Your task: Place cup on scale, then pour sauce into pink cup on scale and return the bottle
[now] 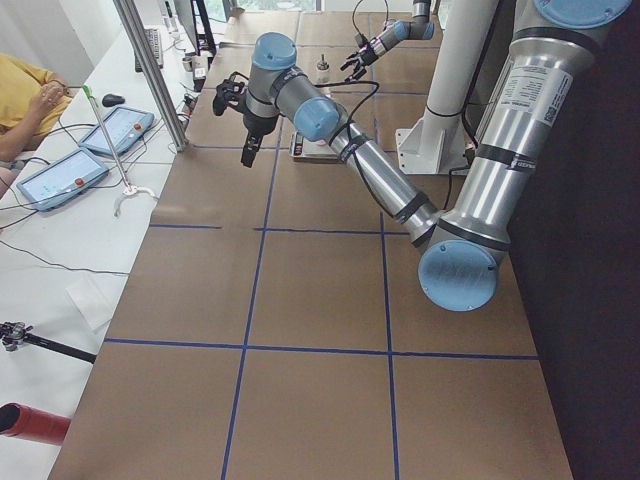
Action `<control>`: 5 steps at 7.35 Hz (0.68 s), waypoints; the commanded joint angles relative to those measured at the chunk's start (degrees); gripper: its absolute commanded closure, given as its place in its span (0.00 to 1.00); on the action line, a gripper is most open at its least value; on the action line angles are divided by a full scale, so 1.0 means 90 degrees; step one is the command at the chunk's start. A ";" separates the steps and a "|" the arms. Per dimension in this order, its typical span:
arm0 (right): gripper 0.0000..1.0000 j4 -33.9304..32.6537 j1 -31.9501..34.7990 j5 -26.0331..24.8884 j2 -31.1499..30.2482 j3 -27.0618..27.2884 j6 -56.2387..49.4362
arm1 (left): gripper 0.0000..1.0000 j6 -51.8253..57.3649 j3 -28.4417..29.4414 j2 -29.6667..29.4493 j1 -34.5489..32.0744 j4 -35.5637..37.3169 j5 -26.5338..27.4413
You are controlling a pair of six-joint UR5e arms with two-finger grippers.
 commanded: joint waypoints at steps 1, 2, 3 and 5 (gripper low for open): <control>0.00 0.0022 0.0745 0.0840 -0.0033 -0.0028 -0.0010 | 0.12 0.0000 0.0010 0.0000 0.0001 0.0006 0.0000; 0.00 0.0031 0.1261 0.1452 -0.0023 -0.0047 -0.0077 | 0.12 0.0000 0.0020 0.0000 0.0001 0.0007 0.0000; 0.00 0.0032 0.1633 0.1884 0.0045 -0.0057 -0.0097 | 0.12 0.0000 0.0020 0.0000 0.0001 0.0007 0.0000; 0.00 -0.0007 0.3044 0.3508 0.0220 -0.0067 -0.0272 | 0.12 0.0000 0.0068 0.0010 0.0011 0.0026 0.0000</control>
